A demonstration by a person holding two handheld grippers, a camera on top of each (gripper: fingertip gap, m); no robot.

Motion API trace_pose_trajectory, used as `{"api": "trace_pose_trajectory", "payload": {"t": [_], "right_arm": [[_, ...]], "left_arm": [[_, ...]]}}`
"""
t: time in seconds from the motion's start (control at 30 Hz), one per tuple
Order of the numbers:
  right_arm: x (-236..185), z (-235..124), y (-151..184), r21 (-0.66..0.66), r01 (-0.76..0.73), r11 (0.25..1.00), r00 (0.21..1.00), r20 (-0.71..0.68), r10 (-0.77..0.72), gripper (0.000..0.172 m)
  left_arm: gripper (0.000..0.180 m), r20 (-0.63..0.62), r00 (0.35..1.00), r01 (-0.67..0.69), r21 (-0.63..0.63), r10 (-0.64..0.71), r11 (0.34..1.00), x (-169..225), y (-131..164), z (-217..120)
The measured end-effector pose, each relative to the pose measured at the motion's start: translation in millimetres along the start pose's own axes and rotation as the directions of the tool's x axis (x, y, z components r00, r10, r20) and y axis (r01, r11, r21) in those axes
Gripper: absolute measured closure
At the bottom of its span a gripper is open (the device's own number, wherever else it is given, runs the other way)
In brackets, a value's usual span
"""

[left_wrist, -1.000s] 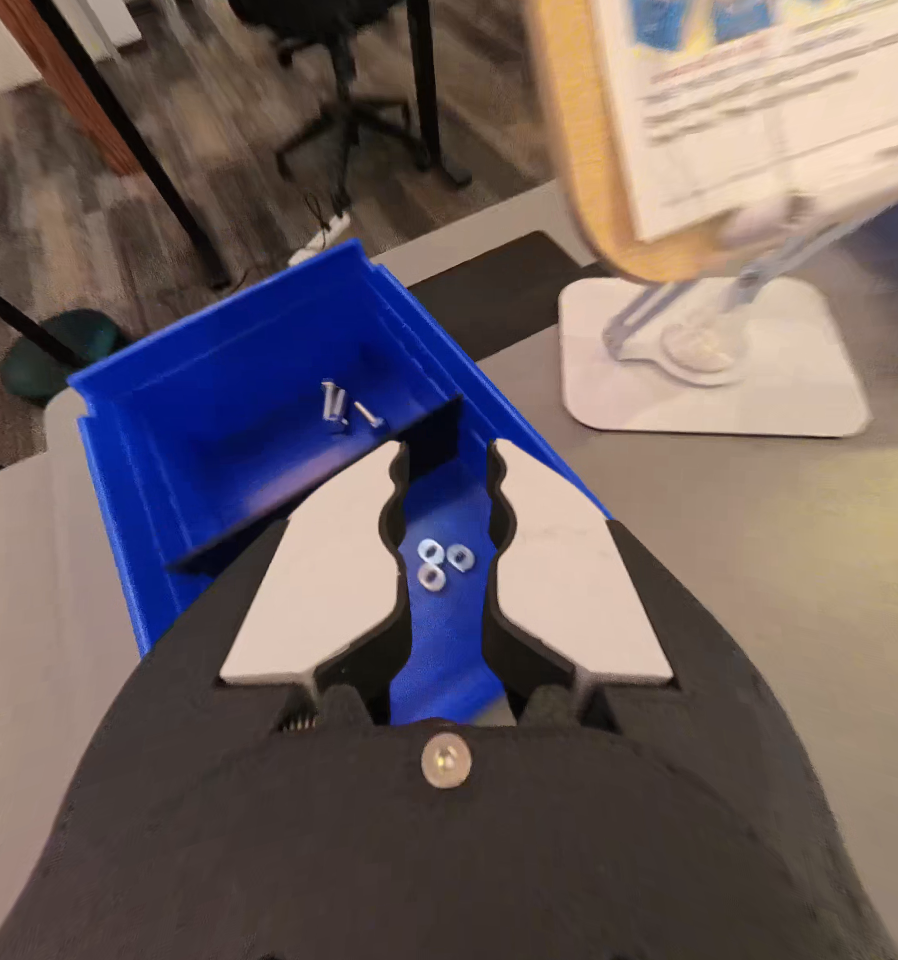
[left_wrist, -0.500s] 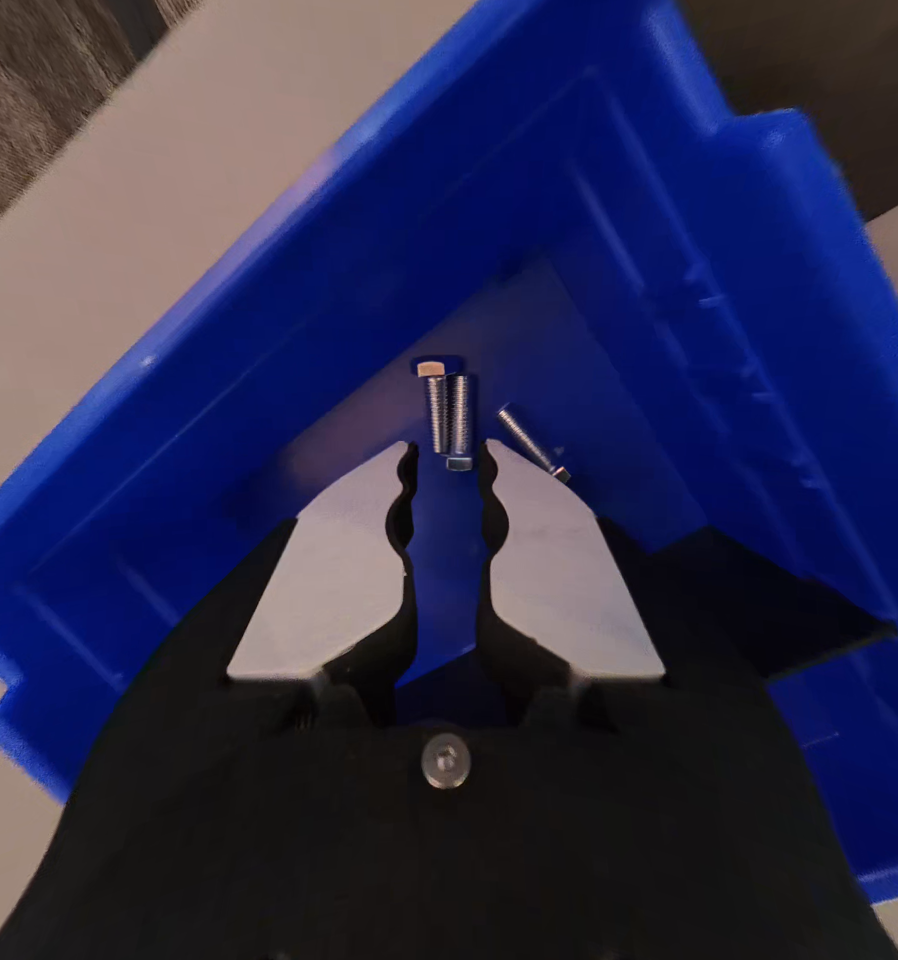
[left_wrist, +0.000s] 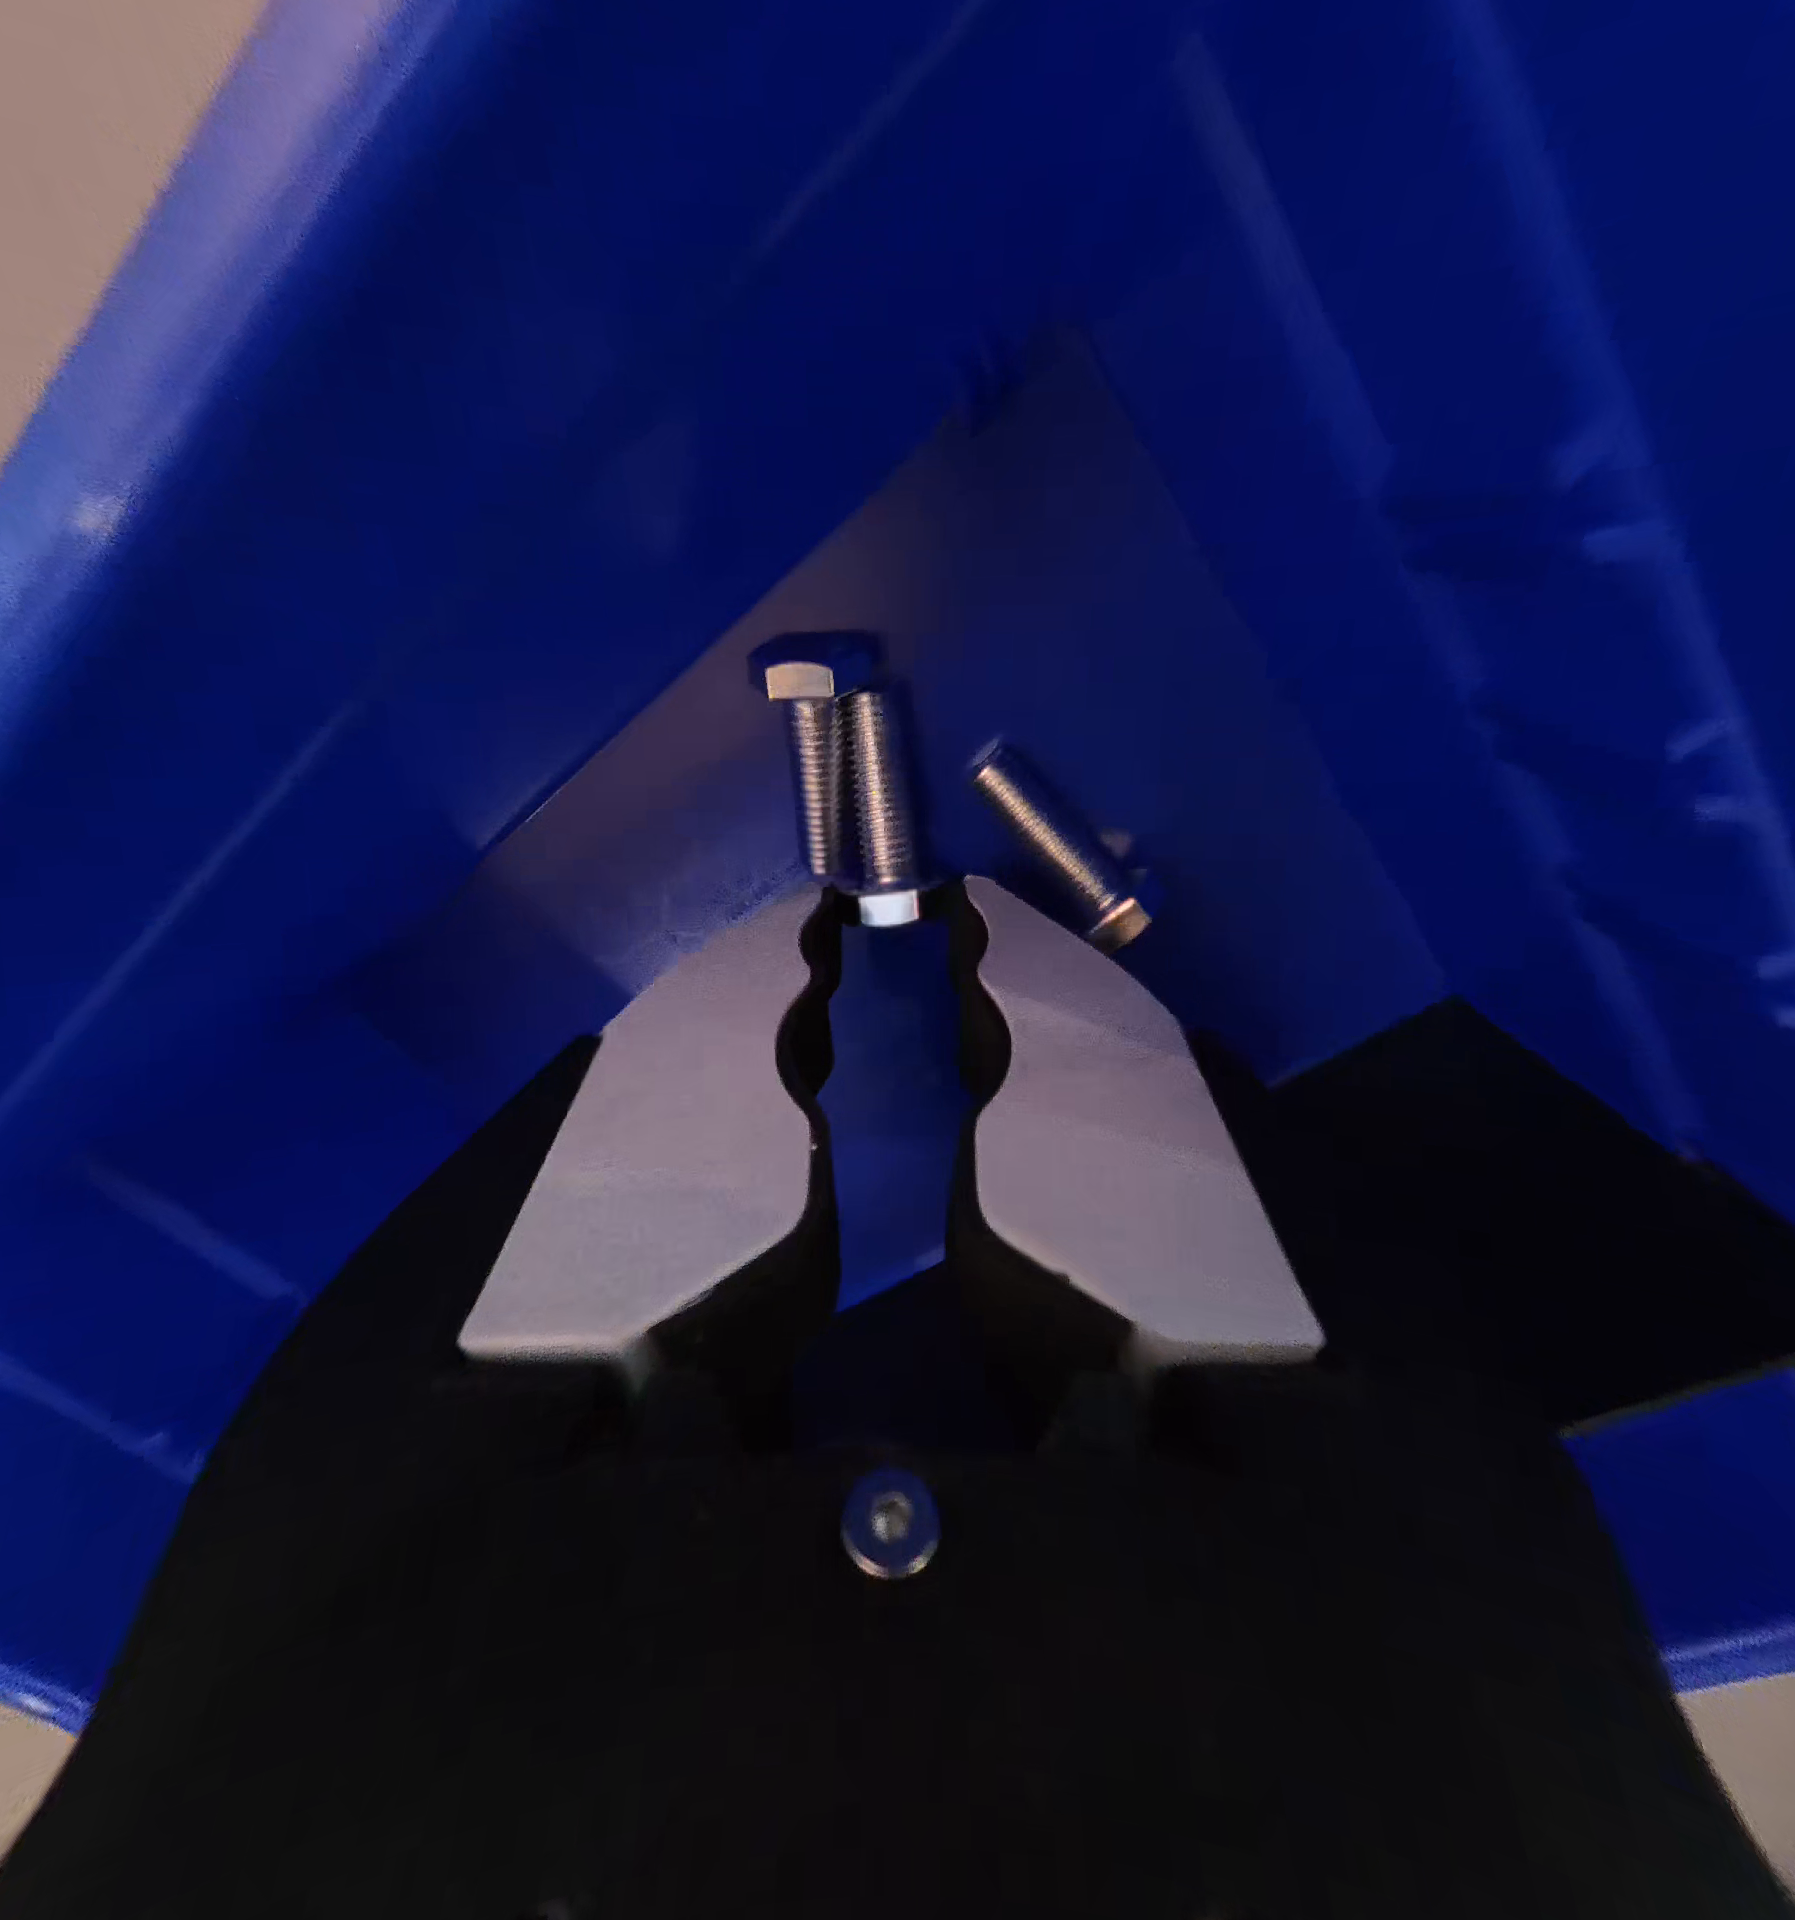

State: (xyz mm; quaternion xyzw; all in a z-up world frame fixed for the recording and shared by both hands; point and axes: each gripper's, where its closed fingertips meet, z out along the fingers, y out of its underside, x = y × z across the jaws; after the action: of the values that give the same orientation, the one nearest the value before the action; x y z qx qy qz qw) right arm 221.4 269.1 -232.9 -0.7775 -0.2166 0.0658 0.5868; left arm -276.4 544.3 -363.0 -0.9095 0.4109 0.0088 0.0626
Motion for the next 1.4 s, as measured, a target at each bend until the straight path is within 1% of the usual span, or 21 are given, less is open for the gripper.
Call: {"api": "trace_pose_trajectory", "payload": {"t": [0.1,0.13,0.23,0.33,0.43,0.5,0.57,0.63,0.67,0.73,0.83,0.93,1.0,1.03,1.07,1.1,1.2,1.23,1.27,1.3,1.4], "right_arm": [[-6,-1,-4,0.007,0.025,1.000,0.999,0.021,-0.025,0.157],[-10,-2,-7,0.015,0.041,0.999,0.998,0.036,-0.042,0.157],[-28,-7,-23,0.062,0.099,0.993,0.991,0.088,-0.105,0.156],[-59,-15,-45,0.120,0.138,0.983,0.971,0.179,-0.158,0.157],[-106,-23,-71,0.183,0.113,0.977,0.933,0.320,-0.168,0.156],[-146,-23,-84,0.195,0.018,0.981,0.886,0.451,-0.106,0.153],[-186,-17,-90,0.180,-0.077,0.981,0.830,0.557,-0.037,0.150],[-222,-7,-93,0.153,-0.185,0.971,0.768,0.638,0.046,0.148],[-238,-3,-96,0.142,-0.257,0.956,0.727,0.680,0.095,0.147],[-264,6,-99,0.107,-0.365,0.925,0.652,0.738,0.172,0.145],[-301,21,-86,0.048,-0.332,0.942,0.607,0.775,0.174,0.141],[-305,26,-90,0.062,-0.404,0.913,0.595,0.776,0.211,0.141],[-311,27,-88,0.043,-0.389,0.920,0.576,0.791,0.206,0.143],[-313,27,-86,0.033,-0.377,0.926,0.571,0.795,0.205,0.146],[-314,27,-85,0.033,-0.374,0.927,0.567,0.799,0.200,0.155],[-314,27,-84,0.035,-0.369,0.929,0.567,0.800,0.195,0.160],[-317,27,-80,0.039,-0.333,0.942,0.570,0.804,0.168,0.161],[-317,29,-77,0.041,-0.316,0.948,0.581,0.798,0.160,0.162],[-315,31,-74,0.046,-0.298,0.953,0.598,0.788,0.149,0.162],[-314,34,-70,0.048,-0.270,0.962,0.610,0.781,0.132,0.162],[-314,43,-42,-0.008,-0.126,0.992,0.633,0.769,0.086,0.162]], "left_arm": [[0.161,0.016,1.000,0.013,0.103,-0.015,0.995,0,-2,-16],[0.161,-0.007,1.000,0.031,0.163,-0.030,0.986,4,-3,-26],[0.161,-0.058,0.997,0.066,0.341,-0.049,0.938,18,1,-64],[0.161,-0.107,0.994,0.088,0.529,-0.036,0.844,46,15,-112],[0.162,-0.153,0.988,0.084,0.684,0.030,0.725,100,39,-162],[0.162,-0.183,0.976,0.073,0.793,0.122,0.605,152,52,-190],[0.162,-0.206,0.958,0.077,0.857,0.202,0.509,207,63,-204],[0.162,-0.267,0.919,0.132,0.901,0.289,0.412,264,71,-213],[0.162,-0.299,0.898,0.166,0.910,0.323,0.379,290,73,-212],[0.162,-0.278,0.890,0.139,0.921,0.363,0.364,332,77,-201],[0.162,-0.301,0.857,0.171,0.932,0.418,0.321,376,79,-193],[0.162,-0.275,0.859,0.142,0.938,0.432,0.316,392,77,-183],[0.162,-0.277,0.853,0.141,0.938,0.441,0.317,398,76,-181],[0.162,-0.269,0.855,0.132,0.940,0.443,0.315,400,76,-180],[0.162,-0.272,0.848,0.125,0.937,0.455,0.327,402,76,-177],[0.162,-0.267,0.851,0.120,0.937,0.452,0.328,401,75,-176],[0.162,-0.271,0.846,0.114,0.933,0.460,0.340,401,78,-171],[0.161,-0.265,0.850,0.099,0.929,0.455,0.356,397,80,-168],[0.160,-0.238,0.863,0.076,0.933,0.446,0.351,390,82,-169],[0.158,-0.207,0.886,0.057,0.936,0.414,0.347,375,85,-170],[0.155,-0.125,0.953,0.005,0.917,0.275,0.400,308,95,-171]]}}
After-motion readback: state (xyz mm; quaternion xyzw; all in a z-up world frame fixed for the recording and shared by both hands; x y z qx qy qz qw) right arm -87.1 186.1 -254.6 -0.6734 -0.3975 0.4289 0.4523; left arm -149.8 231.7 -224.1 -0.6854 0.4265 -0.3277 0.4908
